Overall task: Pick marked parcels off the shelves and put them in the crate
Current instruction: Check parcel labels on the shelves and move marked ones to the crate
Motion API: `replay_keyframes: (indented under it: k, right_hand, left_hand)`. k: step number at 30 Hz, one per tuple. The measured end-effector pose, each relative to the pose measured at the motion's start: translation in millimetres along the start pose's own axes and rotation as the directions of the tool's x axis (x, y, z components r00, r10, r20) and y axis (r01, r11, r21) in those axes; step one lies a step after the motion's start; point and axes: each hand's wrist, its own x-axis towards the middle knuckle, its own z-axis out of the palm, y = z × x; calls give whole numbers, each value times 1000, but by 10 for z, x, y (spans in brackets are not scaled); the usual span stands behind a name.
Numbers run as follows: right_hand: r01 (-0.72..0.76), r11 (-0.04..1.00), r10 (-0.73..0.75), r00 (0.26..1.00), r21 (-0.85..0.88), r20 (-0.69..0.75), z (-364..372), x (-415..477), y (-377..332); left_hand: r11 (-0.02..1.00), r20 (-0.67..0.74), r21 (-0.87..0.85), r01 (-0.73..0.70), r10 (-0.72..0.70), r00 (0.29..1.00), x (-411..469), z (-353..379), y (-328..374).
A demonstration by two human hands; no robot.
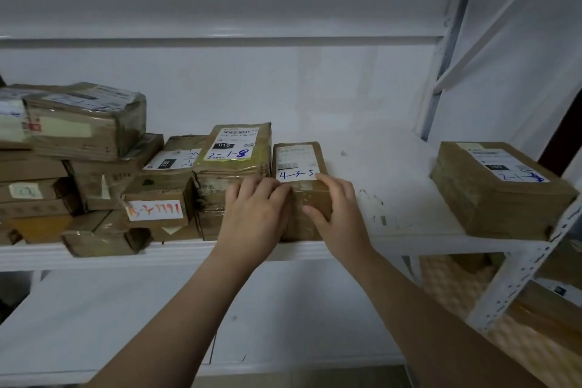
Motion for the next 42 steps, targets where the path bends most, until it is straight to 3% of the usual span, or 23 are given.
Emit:
replay_keyframes:
  k: [5, 9, 12, 17, 25, 27, 31, 33, 36, 39, 42]
  right_hand:
    - [-99, 994, 94, 991, 47, 93, -103, -40, 20]
    - [-104, 991, 110, 991, -82, 71, -286, -50, -31]
    - [-29, 974, 43, 997, -223, 59, -472, -79, -29]
    - [-53, 926, 29, 997, -373, -71, -872, -172, 78]
    - [-250, 836, 130, 955, -489, -267, -1817, -350, 387]
    - [-331, 823, 212, 933, -461, -292, -2057, -392, 530]
    - [-439, 763, 294, 889, -474, -351, -2532, -416, 773]
    - [-478, 762, 334, 868, -436, -368, -2733, -365, 881]
    - [-485, 798, 381, 866, -359, -322, -2951, -264, 996]
    - [-460, 846, 398, 882, -271, -253, -3041, -249, 1051]
    - [-474, 871, 433, 866, -132, -251, -3046, -287, 1125]
  left_hand:
    - [993, 1, -93, -68, 68, 998, 34, -68, 27]
    - [985, 7, -137, -104, 106, 994, 116, -125, 83]
    - [972, 27, -189, -143, 151, 988, 201, -119, 171]
    - [930, 38, -308, -199, 221, 974, 355, -20, 493]
    - [849, 106, -449, -280, 361, 926, 593, 263, 1324]
    - [833, 132, -476, -282, 385, 913, 651, 355, 1561]
    - [788, 235, -590, -175, 375, 897, 789, 522, 2108]
    - [742, 315, -671, -24, 313, 896, 933, 569, 2400]
    - [588, 428, -769, 249, 185, 885, 1241, 709, 2792]
    - [451, 563, -753, 479, 64, 824, 1463, 819, 3020]
    - [434, 634, -681, 590, -54, 772, 1488, 913, 3061]
